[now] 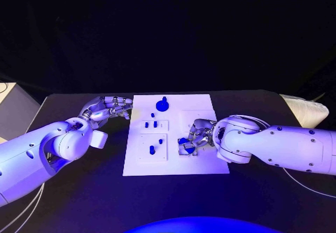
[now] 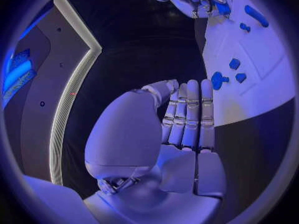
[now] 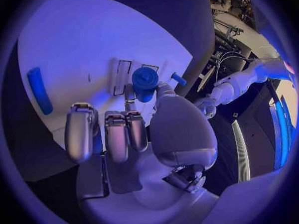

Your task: Assemble the parts on the task board

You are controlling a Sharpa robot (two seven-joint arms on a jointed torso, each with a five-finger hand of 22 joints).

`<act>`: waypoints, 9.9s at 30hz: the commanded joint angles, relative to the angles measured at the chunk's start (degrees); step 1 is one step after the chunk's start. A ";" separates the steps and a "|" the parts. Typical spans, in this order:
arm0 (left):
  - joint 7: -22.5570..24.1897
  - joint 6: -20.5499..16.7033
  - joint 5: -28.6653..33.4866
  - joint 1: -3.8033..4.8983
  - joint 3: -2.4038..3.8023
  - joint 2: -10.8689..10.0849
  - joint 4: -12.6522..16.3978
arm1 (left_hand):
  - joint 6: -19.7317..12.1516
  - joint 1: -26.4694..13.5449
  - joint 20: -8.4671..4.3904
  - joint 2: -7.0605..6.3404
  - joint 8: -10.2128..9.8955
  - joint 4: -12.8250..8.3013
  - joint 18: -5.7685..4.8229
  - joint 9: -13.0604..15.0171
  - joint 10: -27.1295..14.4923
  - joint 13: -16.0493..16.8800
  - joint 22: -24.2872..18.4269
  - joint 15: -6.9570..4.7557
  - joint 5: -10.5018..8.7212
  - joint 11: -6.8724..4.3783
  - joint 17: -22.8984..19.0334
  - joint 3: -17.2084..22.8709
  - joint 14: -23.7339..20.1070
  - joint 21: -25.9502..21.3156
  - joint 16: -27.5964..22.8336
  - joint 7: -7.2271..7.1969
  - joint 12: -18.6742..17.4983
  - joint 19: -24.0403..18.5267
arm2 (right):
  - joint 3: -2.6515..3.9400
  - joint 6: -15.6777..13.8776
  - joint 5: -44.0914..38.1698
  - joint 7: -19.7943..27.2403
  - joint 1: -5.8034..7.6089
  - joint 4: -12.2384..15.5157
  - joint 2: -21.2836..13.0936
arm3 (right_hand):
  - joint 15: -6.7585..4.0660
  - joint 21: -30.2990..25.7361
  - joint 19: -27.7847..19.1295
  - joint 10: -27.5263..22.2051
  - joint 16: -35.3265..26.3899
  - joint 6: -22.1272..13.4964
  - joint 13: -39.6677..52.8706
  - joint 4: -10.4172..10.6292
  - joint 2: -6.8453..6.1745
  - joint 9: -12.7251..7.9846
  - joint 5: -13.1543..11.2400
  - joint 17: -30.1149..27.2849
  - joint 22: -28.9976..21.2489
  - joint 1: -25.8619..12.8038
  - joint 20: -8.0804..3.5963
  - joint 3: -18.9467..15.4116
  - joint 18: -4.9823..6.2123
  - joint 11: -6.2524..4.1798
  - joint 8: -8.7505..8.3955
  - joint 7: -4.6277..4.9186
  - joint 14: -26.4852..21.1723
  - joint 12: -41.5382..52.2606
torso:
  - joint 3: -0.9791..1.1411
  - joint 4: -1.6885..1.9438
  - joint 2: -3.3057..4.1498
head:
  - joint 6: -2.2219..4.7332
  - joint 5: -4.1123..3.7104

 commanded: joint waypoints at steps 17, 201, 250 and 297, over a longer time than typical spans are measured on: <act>0.00 1.03 0.28 0.02 0.03 -0.03 0.18 | -0.12 -0.45 0.15 0.28 -0.38 -0.23 0.47 -0.10 -0.52 -0.12 0.31 0.11 0.34 0.06 -0.07 0.36 0.08 0.41 -0.24 0.46 0.19 -0.61 | -0.03 -1.32 -0.99 0.79 -0.27 1.53 -0.99 | -1.06 2.58 4.45 5.06 0.36 3.47 13.78 0.21 1.88 0.16 -3.94 15.09 12.89 -5.86 -0.81 -1.59 -1.38 -1.22 2.16 -1.46 5.97 1.53 | 0.01 -0.07 -0.06 | -0.01 -0.10; 2.26 2.09 0.70 -1.07 0.02 -1.09 1.28 | -1.50 -3.50 1.38 -2.15 0.95 12.77 0.72 0.54 -2.40 0.86 -9.84 0.62 -2.70 -0.02 1.92 -11.55 -0.69 -12.69 1.97 -0.01 3.04 6.10 | 0.19 -10.50 -0.17 2.39 -3.69 3.98 -7.15 | -0.57 3.70 4.47 5.43 0.36 3.17 14.33 -0.28 -10.14 -6.92 -1.09 15.09 13.10 5.25 -0.52 29.51 -1.56 -0.56 -0.06 -0.55 5.97 2.04 | 0.01 -0.62 -0.49 | -0.39 -2.20; 1.49 3.05 0.29 -1.23 0.02 -1.14 1.29 | -1.55 -3.29 1.38 -1.95 0.95 13.13 0.71 0.52 -2.50 0.85 -10.00 0.66 -2.64 0.04 1.92 -11.74 -0.74 -12.92 1.94 0.04 3.06 6.24 | 0.09 -7.57 -1.28 1.61 -4.58 1.53 -4.08 | -0.68 4.91 4.68 6.08 0.36 4.19 15.08 -0.08 -8.33 -7.27 -4.71 15.09 13.36 -5.12 -0.54 25.17 -1.75 -0.72 0.14 -0.79 5.97 3.43 | -0.03 -0.70 -0.41 | -1.59 -1.83; 1.35 2.89 -0.16 -1.41 0.02 -1.20 1.18 | -1.63 -2.66 1.38 -1.41 0.95 13.37 0.70 0.50 -2.69 0.82 -10.20 0.67 -2.46 0.04 1.92 -11.74 -0.85 -13.22 1.89 0.04 3.04 6.39 | 0.33 -4.81 -1.66 2.11 -4.32 3.21 -5.40 | -0.85 4.73 4.58 6.08 0.36 4.88 15.08 -0.16 -7.44 -8.11 -20.40 15.09 13.29 7.08 -0.66 11.04 -1.70 -0.97 0.46 -1.12 5.97 3.43 | 0.10 -0.80 -0.55 | -1.73 -1.60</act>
